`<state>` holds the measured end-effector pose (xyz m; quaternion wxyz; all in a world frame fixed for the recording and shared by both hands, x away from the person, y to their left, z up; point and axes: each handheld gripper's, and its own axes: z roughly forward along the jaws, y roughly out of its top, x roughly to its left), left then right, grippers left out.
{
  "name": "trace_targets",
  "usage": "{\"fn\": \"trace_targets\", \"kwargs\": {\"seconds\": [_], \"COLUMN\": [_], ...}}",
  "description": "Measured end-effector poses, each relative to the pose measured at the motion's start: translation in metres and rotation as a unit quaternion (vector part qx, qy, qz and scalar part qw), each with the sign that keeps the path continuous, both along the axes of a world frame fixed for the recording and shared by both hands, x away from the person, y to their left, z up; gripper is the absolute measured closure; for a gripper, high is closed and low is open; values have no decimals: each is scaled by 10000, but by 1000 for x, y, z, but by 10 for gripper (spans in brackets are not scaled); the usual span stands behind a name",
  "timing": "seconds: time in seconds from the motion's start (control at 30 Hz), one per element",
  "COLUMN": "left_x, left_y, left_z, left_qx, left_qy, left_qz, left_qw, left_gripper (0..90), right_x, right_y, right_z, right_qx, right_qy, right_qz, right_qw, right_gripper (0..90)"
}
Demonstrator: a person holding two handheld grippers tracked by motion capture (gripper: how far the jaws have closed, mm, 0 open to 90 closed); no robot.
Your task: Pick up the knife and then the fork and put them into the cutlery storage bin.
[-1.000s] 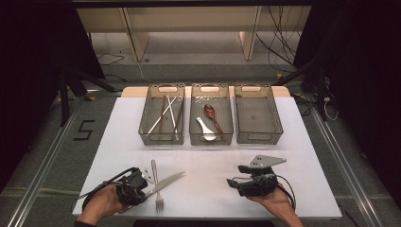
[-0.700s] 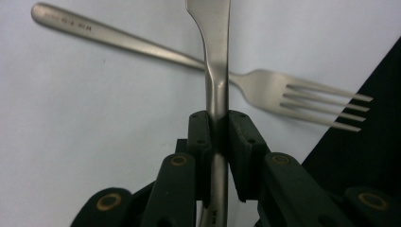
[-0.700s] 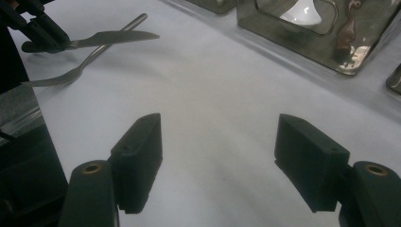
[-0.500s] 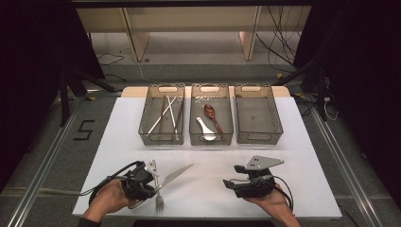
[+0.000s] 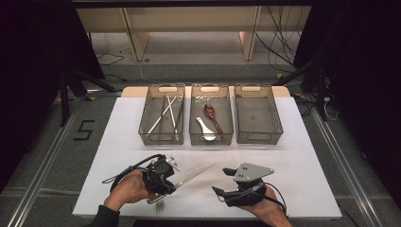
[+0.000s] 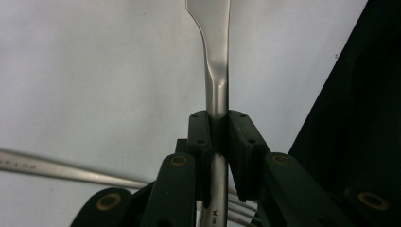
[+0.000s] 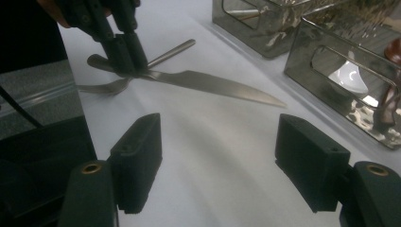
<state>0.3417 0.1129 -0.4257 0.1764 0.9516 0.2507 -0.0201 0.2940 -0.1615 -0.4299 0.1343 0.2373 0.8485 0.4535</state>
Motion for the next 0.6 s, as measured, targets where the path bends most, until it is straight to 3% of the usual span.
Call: {"fn": "trace_targets", "kwargs": {"seconds": [0.43,0.6], "left_x": [4,3], "left_y": [-21,-30], "left_z": [-3,-5], "left_qx": [60,165], "left_qy": [151,178], "left_qz": [-258,-419], "left_qw": [9995,9988], "left_gripper": [795,795], "right_x": [-8,-10], "right_y": [16,24], "right_z": [-2,-3], "right_qx": [-379,-684], "right_qy": [-229,-338], "right_qz": [351,557], "right_qw": [9984,9955], "right_gripper": [332,336]}}
